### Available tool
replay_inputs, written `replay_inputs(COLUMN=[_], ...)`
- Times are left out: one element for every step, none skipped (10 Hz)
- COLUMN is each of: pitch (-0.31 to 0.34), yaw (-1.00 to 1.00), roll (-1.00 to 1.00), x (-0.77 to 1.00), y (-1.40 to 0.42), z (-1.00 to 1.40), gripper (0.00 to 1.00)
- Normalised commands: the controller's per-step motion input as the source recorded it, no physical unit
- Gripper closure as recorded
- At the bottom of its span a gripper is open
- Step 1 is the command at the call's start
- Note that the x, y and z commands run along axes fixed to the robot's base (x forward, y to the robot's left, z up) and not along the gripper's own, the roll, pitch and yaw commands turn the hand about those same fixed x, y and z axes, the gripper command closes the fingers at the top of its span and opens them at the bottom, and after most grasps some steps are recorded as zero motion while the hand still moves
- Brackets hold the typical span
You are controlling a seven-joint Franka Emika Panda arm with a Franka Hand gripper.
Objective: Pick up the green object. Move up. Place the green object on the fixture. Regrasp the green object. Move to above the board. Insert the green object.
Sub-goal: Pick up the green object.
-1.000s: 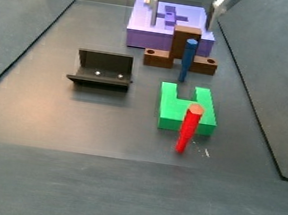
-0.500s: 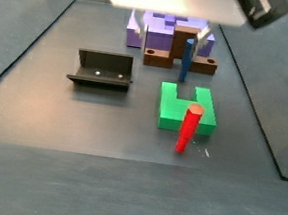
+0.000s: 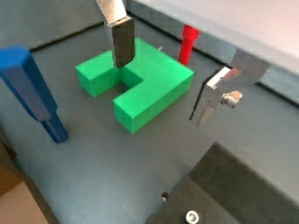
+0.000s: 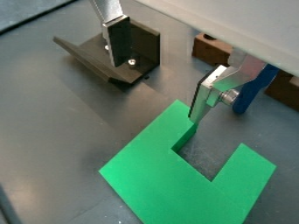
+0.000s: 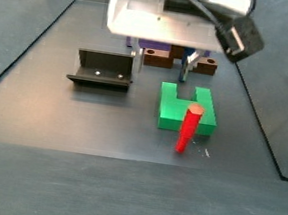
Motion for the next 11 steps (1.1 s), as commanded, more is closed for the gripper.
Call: replay_inputs(pitch=[-0.269,-0.261,-0.253,-0.211,-0.143,-0.109,-0.077,-0.049,-0.051,-0.043,-0.011], yaw=[-0.05,-0.03,-0.03,-0.04,0.00,0.00,0.00,0.00,0.00,0.00,0.00], roll=[-0.39,-0.39,-0.37,-0.16,0.00,0.08,0.19,0.16,0.10,0.02,0.00], x=[0.01,0.00,0.00,0.00,-0.02,-0.01,0.00,0.00,0.00,0.00,0.00], y=[0.00,0.00,0.03,0.00,0.00,0.00,-0.07,-0.04,-0.02,0.00,0.00], z=[-0.23,-0.23,-0.26,-0.36,-0.34,-0.36,-0.38,-0.33,-0.28,-0.20,-0.06], gripper=[0.00,0.00,0.00,0.00,0.00,0.00,0.00,0.00,0.00,0.00,0.00])
